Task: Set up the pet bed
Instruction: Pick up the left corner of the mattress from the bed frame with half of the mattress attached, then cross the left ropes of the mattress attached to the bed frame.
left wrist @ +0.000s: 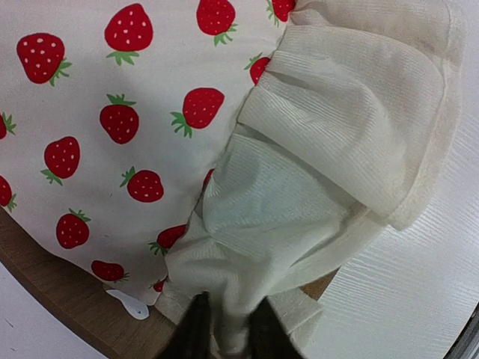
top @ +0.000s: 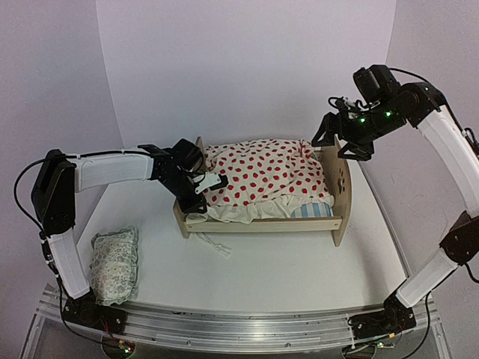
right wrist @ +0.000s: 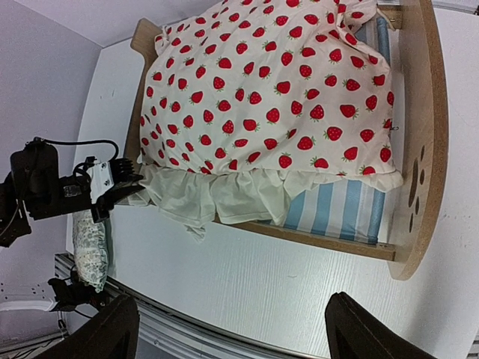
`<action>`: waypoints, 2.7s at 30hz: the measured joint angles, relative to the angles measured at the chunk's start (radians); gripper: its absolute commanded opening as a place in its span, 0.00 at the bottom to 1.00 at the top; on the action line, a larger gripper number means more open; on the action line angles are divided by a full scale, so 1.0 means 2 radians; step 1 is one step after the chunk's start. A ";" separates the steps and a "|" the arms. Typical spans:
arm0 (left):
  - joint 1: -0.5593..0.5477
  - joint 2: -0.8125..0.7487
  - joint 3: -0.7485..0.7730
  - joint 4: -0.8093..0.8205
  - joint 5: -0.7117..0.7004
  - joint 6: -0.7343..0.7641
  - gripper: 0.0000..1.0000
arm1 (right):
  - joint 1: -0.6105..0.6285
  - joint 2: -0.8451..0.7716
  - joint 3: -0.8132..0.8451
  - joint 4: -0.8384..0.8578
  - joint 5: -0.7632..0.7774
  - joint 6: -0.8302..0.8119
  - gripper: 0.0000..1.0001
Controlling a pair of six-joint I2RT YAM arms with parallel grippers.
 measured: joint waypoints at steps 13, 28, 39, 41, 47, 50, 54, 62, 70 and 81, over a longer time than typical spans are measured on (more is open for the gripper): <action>0.000 -0.003 0.053 -0.014 -0.004 -0.019 0.00 | 0.000 0.000 0.000 0.000 -0.012 -0.013 0.87; -0.012 -0.041 0.093 -0.063 -0.020 -0.037 0.00 | 0.000 0.011 -0.018 0.027 -0.109 -0.049 0.86; -0.022 -0.046 0.162 -0.090 -0.022 -0.067 0.00 | 0.014 0.011 -0.049 0.066 -0.171 -0.064 0.70; -0.022 -0.046 0.170 -0.091 -0.022 -0.072 0.00 | 0.022 0.011 -0.063 0.081 -0.185 -0.070 0.66; -0.023 -0.046 0.174 -0.102 -0.022 -0.077 0.00 | 0.076 0.005 -0.153 0.166 -0.196 -0.078 0.58; -0.023 -0.047 0.171 -0.102 -0.022 -0.078 0.00 | 0.116 -0.007 -0.231 0.246 -0.193 -0.081 0.54; -0.023 -0.047 0.164 -0.102 -0.022 -0.083 0.00 | 0.182 -0.018 -0.334 0.357 -0.175 -0.099 0.59; -0.023 -0.047 0.164 -0.102 -0.022 -0.092 0.00 | 0.285 0.057 -0.384 0.566 -0.084 -0.144 0.59; -0.023 -0.056 0.127 -0.085 -0.017 -0.103 0.00 | 0.313 0.201 -0.389 0.811 0.027 -0.190 0.51; -0.023 -0.080 0.084 -0.053 -0.002 -0.116 0.00 | 0.314 0.341 -0.298 0.953 0.182 -0.277 0.41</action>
